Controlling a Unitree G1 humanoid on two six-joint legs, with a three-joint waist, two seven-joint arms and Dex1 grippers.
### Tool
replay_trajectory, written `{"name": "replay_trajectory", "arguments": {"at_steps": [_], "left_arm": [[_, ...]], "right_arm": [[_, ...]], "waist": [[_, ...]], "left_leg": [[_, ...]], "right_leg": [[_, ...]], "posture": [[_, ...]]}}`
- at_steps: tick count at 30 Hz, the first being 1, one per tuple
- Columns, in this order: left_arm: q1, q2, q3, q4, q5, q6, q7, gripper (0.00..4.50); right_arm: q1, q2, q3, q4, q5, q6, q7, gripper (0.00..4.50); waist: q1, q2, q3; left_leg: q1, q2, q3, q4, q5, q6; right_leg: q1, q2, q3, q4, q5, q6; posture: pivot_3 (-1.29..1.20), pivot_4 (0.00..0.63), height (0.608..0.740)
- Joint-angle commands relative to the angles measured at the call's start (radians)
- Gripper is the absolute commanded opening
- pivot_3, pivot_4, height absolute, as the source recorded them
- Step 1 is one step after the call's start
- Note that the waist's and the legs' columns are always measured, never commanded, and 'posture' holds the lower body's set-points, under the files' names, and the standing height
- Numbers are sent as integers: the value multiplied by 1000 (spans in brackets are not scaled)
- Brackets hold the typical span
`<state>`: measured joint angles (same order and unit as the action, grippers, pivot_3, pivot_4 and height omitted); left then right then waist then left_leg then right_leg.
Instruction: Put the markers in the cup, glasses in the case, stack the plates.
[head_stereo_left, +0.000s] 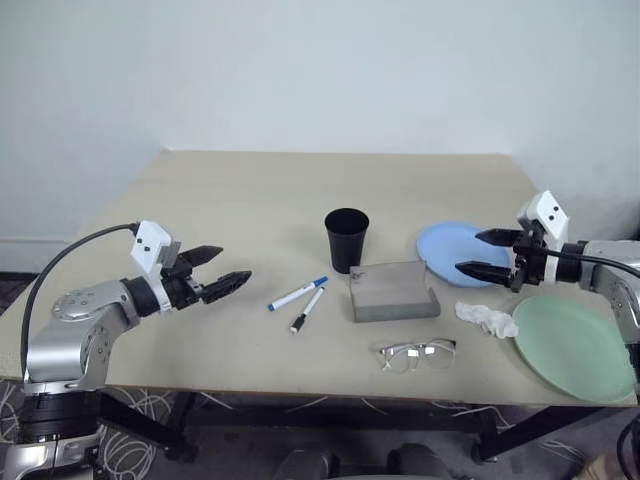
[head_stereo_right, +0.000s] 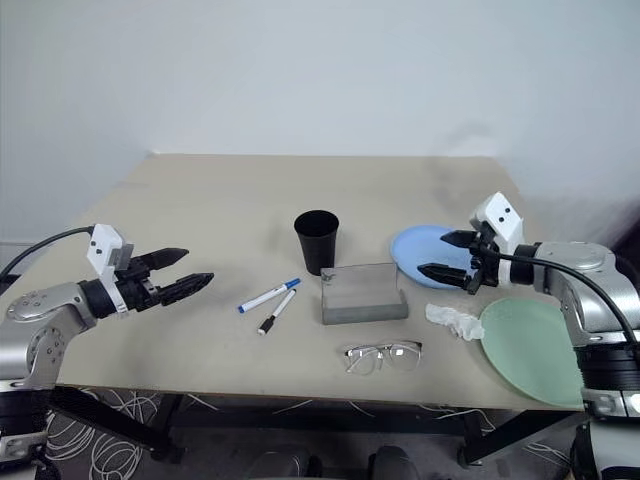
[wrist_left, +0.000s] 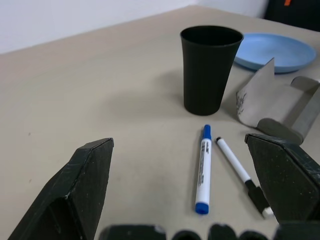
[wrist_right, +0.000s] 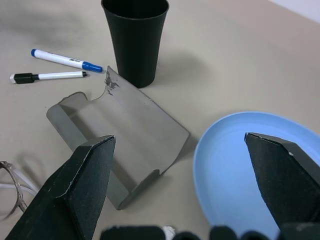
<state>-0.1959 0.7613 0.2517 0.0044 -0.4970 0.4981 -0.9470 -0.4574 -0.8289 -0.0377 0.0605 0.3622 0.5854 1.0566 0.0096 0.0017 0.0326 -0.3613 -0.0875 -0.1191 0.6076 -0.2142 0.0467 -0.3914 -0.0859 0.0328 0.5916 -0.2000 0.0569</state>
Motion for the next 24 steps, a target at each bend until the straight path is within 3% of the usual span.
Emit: {"name": "replay_trajectory", "arguments": {"at_steps": [1, 24], "left_arm": [[-19, 26, 27, -5, -5, -9, -7, 4477], [-11, 10, 20, -85, -19, 20, 21, 4477]], "right_arm": [[-6, 2, -40, -33, 15, -17, -17, 4500], [17, -37, -98, 36, 8, -59, -17, 4500]], "waist": [[0, 0, 0], [0, 0, 0]], "left_leg": [[0, 0, 0, 0, 0, 0], [0, 0, 0, 0, 0, 0]], "right_leg": [[0, 0, 0, 0, 0, 0], [0, 0, 0, 0, 0, 0]], "posture": [[0, 0, 732], [0, 0, 732]]}}
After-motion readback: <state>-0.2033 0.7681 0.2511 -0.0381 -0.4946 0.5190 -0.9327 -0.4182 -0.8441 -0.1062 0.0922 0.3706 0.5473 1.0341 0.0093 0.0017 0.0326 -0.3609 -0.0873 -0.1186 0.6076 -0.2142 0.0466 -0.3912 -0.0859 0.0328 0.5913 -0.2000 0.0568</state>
